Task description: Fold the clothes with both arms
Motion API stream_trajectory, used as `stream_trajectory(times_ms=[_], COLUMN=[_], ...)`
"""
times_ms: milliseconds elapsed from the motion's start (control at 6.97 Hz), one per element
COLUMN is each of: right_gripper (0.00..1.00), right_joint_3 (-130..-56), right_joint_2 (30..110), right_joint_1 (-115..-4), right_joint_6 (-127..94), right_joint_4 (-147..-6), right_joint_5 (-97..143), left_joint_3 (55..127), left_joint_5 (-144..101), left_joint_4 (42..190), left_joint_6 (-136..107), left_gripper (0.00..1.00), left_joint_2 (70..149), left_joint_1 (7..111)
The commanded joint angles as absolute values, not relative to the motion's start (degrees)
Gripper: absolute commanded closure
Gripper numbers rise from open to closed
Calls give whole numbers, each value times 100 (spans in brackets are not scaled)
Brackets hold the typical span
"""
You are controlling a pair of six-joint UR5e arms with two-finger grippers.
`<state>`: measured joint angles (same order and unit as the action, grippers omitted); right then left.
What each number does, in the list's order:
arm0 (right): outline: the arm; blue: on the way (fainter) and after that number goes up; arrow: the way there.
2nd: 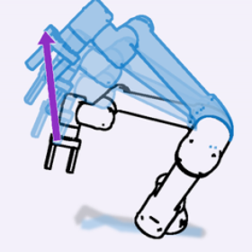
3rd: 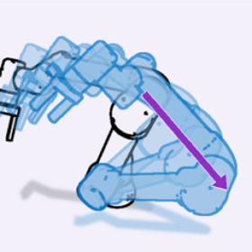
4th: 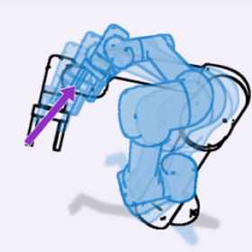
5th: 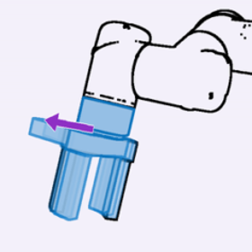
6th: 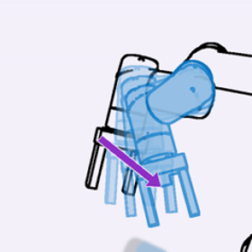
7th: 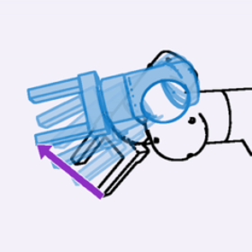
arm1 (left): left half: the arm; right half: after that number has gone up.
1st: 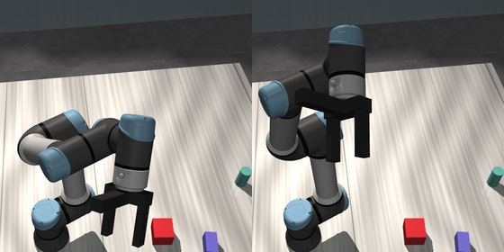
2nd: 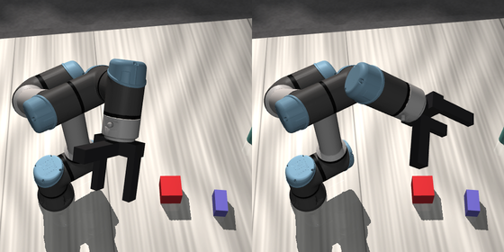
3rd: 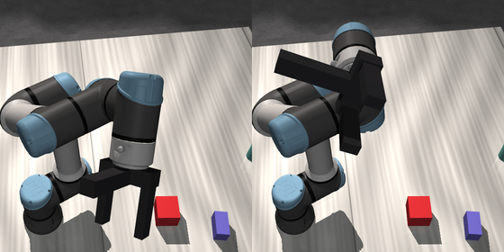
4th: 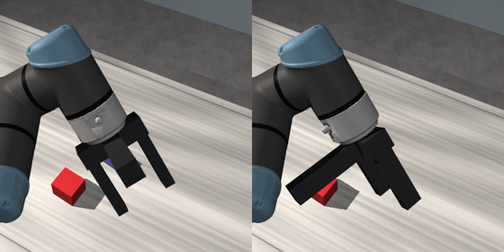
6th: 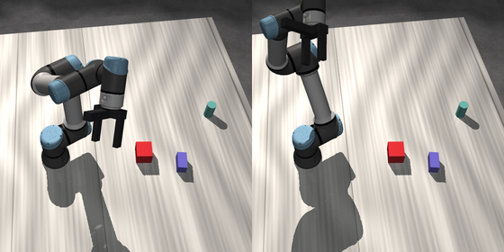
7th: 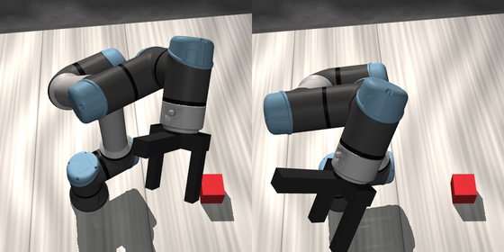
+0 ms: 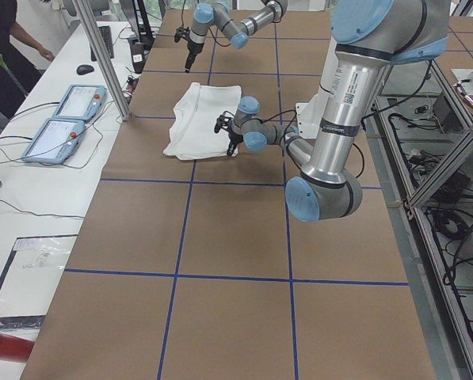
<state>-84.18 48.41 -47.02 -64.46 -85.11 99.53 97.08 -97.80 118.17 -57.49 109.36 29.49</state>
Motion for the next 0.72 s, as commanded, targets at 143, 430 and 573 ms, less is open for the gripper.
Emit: stream_trajectory(times_ms=[143, 430, 573], right_gripper=[0, 0, 0], right_joint_3=[-8464, -8569, -8569], right_joint_2=[4825, 4860, 4852], right_joint_1=[-4702, -4693, -4693], right_joint_6=[-6442, -6451, -6451], right_joint_4=[-8508, -8508, -8508], right_joint_5=[9958, 9975, 9993], left_joint_3=[9801, 9163, 8540], left_joint_5=[-9756, -9756, -9756], left_joint_4=[11777, 11786, 11804], left_joint_6=[-5347, -4286, -3784], left_gripper=[100, 100, 100], left_joint_2=[10864, 10950, 11404], left_joint_1=[3145, 4065, 4600])
